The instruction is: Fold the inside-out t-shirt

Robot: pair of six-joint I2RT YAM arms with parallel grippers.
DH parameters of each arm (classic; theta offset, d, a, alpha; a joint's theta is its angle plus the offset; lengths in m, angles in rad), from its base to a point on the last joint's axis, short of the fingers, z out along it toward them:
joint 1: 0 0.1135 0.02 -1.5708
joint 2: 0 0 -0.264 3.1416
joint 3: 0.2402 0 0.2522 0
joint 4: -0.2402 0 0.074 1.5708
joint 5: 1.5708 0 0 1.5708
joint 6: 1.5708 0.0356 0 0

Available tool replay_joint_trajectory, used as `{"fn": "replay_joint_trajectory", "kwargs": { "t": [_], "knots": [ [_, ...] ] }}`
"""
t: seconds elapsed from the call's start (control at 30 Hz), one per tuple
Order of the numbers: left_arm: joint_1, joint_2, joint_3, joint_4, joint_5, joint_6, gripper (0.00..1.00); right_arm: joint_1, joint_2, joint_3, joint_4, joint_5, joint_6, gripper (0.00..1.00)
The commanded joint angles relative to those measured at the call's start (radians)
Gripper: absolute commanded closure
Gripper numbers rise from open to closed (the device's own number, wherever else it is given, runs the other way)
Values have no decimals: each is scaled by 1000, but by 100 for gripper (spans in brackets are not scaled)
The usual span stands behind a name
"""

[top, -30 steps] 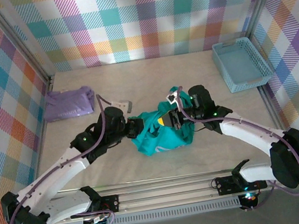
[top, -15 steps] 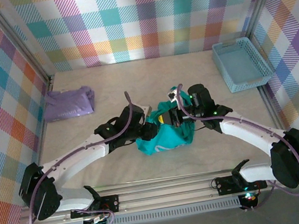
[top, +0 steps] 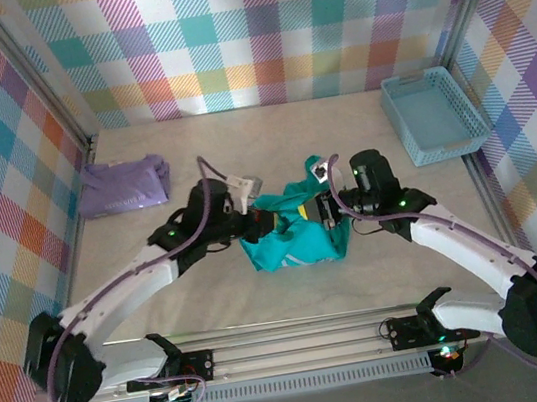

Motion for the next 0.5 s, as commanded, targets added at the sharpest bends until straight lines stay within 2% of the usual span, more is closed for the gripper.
{"fn": "replay_joint_trajectory", "kwargs": {
  "t": [0.0,0.07,0.17,0.23,0.3,0.4,0.47],
  "knots": [
    [20,-103,-39,174,254,0,100,-12,-9,61,-94,-2,-129,97],
    [19,-111,-40,205,308,-4,100,-12,-5,72,-84,-70,-137,95],
    [20,-94,-28,207,346,-4,100,-12,1,70,-39,-195,-128,83],
    [19,-83,-17,198,350,-6,100,-12,1,72,-52,-184,-127,76],
    [19,-84,-11,191,337,-9,100,-12,-11,82,-114,-65,-124,67],
    [20,-87,-5,168,294,-17,100,-12,-52,104,-246,217,-94,58],
    [21,-79,4,148,267,-19,100,-10,-110,98,-288,282,-96,56]
  ]
}}
